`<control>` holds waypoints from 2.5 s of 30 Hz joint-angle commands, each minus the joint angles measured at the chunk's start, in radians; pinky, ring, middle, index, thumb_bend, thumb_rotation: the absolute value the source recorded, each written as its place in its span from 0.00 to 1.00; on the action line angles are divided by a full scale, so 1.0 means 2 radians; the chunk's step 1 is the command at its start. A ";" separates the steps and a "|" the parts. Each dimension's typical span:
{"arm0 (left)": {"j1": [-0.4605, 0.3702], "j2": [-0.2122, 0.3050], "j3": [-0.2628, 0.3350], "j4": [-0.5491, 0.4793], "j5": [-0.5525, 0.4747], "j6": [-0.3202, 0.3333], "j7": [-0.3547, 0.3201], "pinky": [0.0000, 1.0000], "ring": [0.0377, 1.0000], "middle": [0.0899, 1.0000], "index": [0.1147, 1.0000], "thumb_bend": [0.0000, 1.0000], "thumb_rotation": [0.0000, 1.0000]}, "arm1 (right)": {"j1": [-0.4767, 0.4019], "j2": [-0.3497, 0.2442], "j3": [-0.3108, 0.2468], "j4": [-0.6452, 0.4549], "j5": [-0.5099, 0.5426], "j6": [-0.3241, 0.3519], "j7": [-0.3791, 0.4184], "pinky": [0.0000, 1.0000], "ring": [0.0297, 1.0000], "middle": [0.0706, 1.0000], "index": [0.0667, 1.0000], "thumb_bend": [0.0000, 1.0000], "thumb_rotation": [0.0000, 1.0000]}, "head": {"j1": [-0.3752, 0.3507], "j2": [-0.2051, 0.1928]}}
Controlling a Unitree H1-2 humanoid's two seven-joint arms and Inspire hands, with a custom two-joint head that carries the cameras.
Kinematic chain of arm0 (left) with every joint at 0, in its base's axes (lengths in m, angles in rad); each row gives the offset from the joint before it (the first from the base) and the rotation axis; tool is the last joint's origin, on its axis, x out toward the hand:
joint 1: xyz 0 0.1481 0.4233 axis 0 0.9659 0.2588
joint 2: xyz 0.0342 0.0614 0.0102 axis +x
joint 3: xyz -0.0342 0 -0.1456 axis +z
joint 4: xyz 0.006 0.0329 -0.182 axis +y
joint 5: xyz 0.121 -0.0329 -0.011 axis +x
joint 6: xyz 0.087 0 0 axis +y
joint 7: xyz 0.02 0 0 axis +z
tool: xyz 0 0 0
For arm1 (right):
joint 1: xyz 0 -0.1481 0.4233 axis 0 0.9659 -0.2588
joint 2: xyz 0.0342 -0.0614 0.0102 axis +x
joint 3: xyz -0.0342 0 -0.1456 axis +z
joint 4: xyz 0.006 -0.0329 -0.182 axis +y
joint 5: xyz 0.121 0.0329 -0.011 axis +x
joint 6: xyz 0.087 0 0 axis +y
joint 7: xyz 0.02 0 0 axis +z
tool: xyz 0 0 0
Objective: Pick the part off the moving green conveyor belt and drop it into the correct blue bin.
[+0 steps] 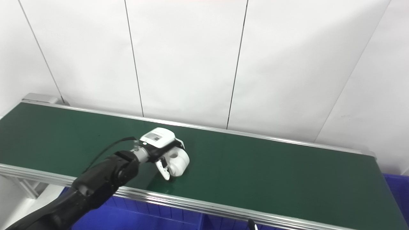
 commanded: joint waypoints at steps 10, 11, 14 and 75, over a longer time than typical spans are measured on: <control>-0.014 -0.039 0.042 0.022 -0.092 -0.027 0.046 0.46 0.48 0.47 0.40 0.52 0.00 | 0.004 0.006 0.002 -0.026 0.007 -0.001 0.006 0.87 0.94 1.00 1.00 0.94 1.00 | -0.005 0.005; -0.012 -0.044 0.049 0.025 -0.108 -0.033 0.045 0.41 0.45 0.46 0.41 0.52 0.00 | 0.005 0.006 0.003 -0.028 0.006 0.001 0.006 0.87 0.94 1.00 1.00 0.94 1.00 | -0.006 0.006; -0.007 -0.052 0.051 0.028 -0.121 -0.041 0.049 0.39 0.44 0.45 0.41 0.52 0.00 | 0.006 0.005 0.003 -0.029 0.005 0.001 0.005 0.88 0.94 1.00 1.00 0.94 1.00 | -0.006 0.007; 0.322 0.030 0.115 -0.250 -0.077 -0.031 0.048 0.82 0.84 0.78 0.66 1.00 0.39 | -0.003 -0.008 -0.007 -0.083 0.038 0.069 0.029 0.81 0.90 0.96 1.00 0.91 0.98 | 0.041 0.071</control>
